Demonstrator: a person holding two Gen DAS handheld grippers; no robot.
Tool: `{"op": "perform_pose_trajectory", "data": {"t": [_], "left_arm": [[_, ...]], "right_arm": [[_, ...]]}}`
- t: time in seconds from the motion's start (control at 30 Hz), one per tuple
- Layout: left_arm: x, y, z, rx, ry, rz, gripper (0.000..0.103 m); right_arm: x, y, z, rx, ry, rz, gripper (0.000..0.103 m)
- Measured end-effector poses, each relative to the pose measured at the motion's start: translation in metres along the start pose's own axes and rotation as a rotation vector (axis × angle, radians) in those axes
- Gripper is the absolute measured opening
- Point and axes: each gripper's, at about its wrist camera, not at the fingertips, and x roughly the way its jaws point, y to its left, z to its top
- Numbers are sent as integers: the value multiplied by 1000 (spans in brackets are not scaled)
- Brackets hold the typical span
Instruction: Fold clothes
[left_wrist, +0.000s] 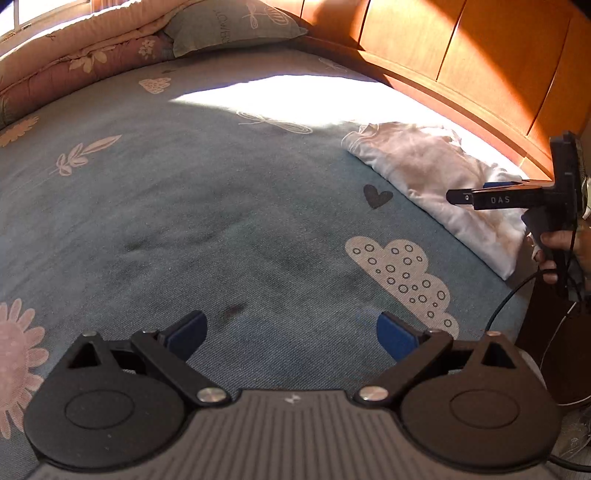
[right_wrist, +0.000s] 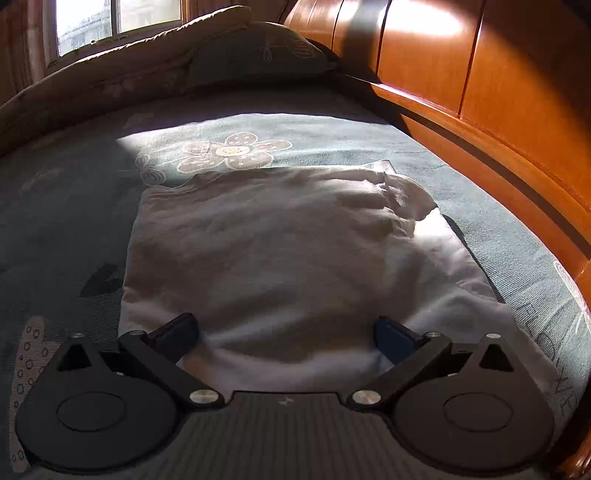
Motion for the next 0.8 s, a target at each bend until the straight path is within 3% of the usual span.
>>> {"op": "perform_pose_trajectory", "data": {"t": [0.1,0.23,0.4,0.5,0.63,0.8], "left_arm": [[-15,-7,-6,47,-28,26,99],[-20,-10,-13,45,-16,26,99],[-26,-20,-19,79,-13,44,99],[-32,-25,-21,108,-22,55,99],[-31,-28,-21,115,-16,68,99],[-25,-29,-21,104,-1,59,99]], "right_arm": [[-26,0,2,126,-16,6,103],[-63,11,-24,133,-111,27,103],[-56,21,-59,79,-5,39,103],[-72,20,-60,45,-50,59,103],[-81,-18,-36,71,-176,23,103],[-47,-85,-19,217,-207,55,103]]}}
